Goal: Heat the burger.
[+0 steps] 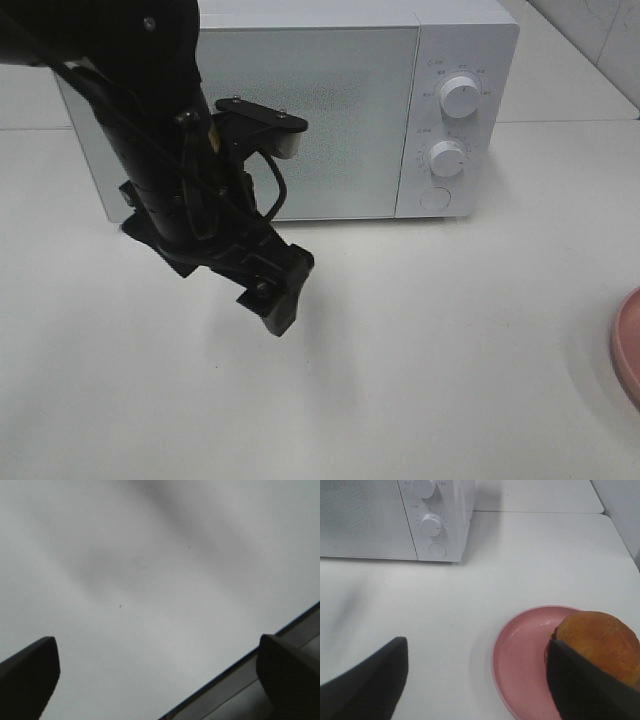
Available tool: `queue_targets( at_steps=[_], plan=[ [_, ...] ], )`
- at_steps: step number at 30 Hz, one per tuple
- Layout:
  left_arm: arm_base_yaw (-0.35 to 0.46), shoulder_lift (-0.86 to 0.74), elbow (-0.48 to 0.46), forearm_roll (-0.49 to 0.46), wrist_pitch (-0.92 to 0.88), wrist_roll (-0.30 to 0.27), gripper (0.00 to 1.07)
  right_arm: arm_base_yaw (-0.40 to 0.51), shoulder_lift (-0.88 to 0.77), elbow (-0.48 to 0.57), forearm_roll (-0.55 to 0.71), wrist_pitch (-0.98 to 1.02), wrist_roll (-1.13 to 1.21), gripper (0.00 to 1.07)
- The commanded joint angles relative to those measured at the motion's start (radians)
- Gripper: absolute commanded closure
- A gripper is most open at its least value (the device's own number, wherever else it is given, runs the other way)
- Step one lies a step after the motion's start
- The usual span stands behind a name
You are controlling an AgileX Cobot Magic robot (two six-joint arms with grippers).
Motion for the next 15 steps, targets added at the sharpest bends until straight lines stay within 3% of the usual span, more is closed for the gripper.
queue_targets(
  at_steps=[1, 4, 6, 7, 9, 11, 12, 13, 15],
  plan=[
    [0.060, -0.057, -0.002, 0.007, 0.114, -0.010, 0.06, -0.006, -0.030, 0.000, 0.004, -0.016, 0.005, 0.31],
    [0.085, -0.067, -0.001, 0.006, 0.135, -0.010, 0.06, -0.006, -0.030, 0.000, 0.004, -0.016, 0.005, 0.31],
    [0.189, -0.127, 0.033, 0.001, 0.170, -0.009, 0.06, -0.006, -0.030, 0.000, 0.004, -0.016, 0.005, 0.31],
    [0.189, -0.127, 0.033, 0.001, 0.170, -0.009, 0.06, -0.006, -0.030, 0.000, 0.004, -0.016, 0.005, 0.31],
    [0.271, -0.197, 0.106, -0.002, 0.162, -0.009, 0.06, -0.006, -0.030, 0.000, 0.004, -0.016, 0.005, 0.31],
    [0.297, -0.219, 0.129, -0.002, 0.161, -0.009, 0.06, -0.006, -0.030, 0.000, 0.004, -0.016, 0.005, 0.31],
    [0.370, -0.277, 0.189, -0.002, 0.160, -0.010, 0.06, -0.006, -0.030, 0.000, 0.004, -0.016, 0.005, 0.31],
    [0.370, -0.277, 0.189, -0.002, 0.160, -0.010, 0.06, -0.006, -0.030, 0.000, 0.004, -0.016, 0.005, 0.31],
    [0.484, -0.376, 0.277, -0.006, 0.167, -0.010, 0.06, -0.006, -0.030, 0.000, 0.004, -0.016, 0.005, 0.31]
  ],
)
